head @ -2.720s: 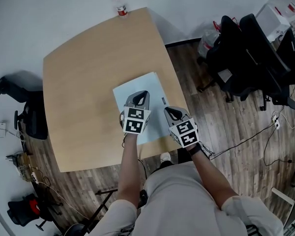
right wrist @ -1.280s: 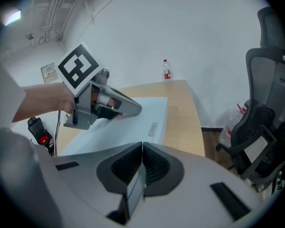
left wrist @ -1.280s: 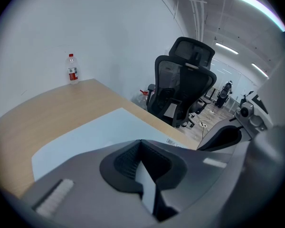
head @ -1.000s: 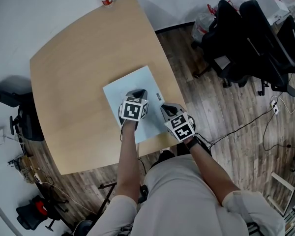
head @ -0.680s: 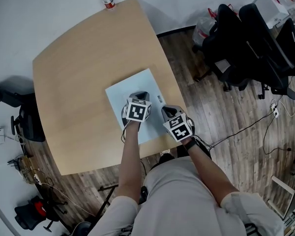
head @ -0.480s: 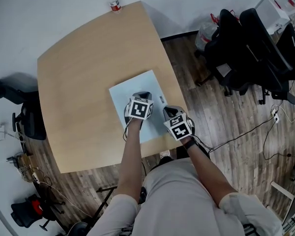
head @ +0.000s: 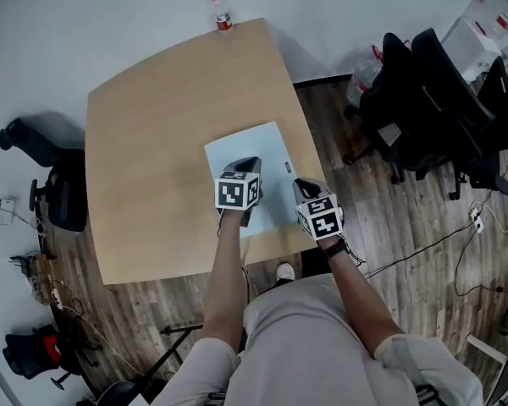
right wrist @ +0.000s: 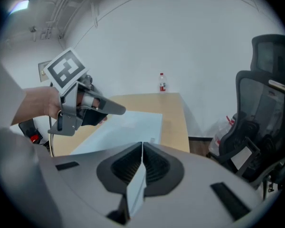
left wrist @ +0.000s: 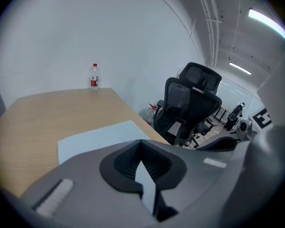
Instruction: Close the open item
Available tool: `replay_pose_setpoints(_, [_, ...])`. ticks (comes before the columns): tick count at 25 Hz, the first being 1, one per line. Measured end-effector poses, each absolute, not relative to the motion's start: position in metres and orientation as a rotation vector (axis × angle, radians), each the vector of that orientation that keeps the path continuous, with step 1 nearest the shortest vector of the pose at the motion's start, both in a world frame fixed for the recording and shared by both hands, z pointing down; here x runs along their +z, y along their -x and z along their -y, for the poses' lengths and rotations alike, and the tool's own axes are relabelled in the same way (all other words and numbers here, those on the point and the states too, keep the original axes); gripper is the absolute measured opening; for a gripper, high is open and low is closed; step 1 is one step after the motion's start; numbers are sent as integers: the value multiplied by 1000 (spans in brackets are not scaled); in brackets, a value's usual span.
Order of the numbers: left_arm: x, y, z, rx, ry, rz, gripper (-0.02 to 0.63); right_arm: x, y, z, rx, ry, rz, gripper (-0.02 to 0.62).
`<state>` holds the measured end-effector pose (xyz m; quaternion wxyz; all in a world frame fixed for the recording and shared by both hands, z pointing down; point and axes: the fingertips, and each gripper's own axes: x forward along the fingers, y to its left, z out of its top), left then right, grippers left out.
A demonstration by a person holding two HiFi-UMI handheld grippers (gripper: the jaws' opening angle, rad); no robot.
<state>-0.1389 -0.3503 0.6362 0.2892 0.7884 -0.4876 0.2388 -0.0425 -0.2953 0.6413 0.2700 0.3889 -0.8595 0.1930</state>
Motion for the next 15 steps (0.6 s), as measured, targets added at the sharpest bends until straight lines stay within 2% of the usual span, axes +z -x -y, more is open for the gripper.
replay_pose_setpoints(15, [495,169,263,330,-2299,1613,9,488,54,266,220,-1175,2591,15])
